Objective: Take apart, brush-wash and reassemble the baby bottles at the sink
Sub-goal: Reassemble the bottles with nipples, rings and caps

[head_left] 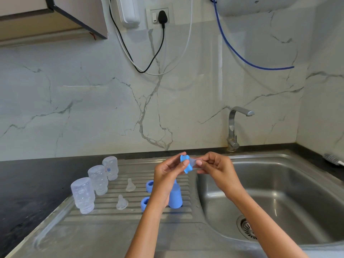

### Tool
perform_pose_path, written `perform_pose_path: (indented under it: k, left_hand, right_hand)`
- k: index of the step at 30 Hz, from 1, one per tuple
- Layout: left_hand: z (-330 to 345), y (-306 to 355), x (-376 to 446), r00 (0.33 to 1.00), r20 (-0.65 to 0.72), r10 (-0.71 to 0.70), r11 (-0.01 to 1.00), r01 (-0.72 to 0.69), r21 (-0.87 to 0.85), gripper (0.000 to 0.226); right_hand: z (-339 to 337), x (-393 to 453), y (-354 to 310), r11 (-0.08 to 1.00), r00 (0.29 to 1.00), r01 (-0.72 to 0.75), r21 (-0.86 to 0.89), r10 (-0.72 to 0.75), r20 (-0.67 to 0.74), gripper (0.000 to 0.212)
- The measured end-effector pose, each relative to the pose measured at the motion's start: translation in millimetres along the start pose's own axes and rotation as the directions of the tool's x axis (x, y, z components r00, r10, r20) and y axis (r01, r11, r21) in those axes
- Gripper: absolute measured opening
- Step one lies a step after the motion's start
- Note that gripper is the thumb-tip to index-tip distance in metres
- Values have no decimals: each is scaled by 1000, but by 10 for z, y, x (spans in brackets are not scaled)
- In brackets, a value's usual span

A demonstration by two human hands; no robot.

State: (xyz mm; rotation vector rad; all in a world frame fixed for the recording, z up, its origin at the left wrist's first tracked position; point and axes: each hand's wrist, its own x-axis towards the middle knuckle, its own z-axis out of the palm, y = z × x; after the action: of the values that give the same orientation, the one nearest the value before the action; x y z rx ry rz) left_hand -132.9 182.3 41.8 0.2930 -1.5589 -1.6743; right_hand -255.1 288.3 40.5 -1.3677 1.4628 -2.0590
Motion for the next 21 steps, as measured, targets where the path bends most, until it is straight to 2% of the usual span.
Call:
perform_pose_path:
  k: [5,11,17,21]
  left_hand:
    - [-11,4,6,1000,13,-16,1000,16,-18,40]
    - [-80,-27,7,998,49,-31,999,30,25,39]
    - [-71,-28,-26,996,89,-26,998,22,53,37]
    - [-53,-25,-42,993,112,-46,997,38,69,19]
  right_hand:
    - [22,-20,-25,998,999,-37,47,37,-1,8]
    - [28,-31,-39,998,994,-49,-50,53,94,25]
    - [63,-46,2,995,1000,22,-98,-23,-2,14]
    - [55,-52,59,989,998,6,-151,-16,-61,4]
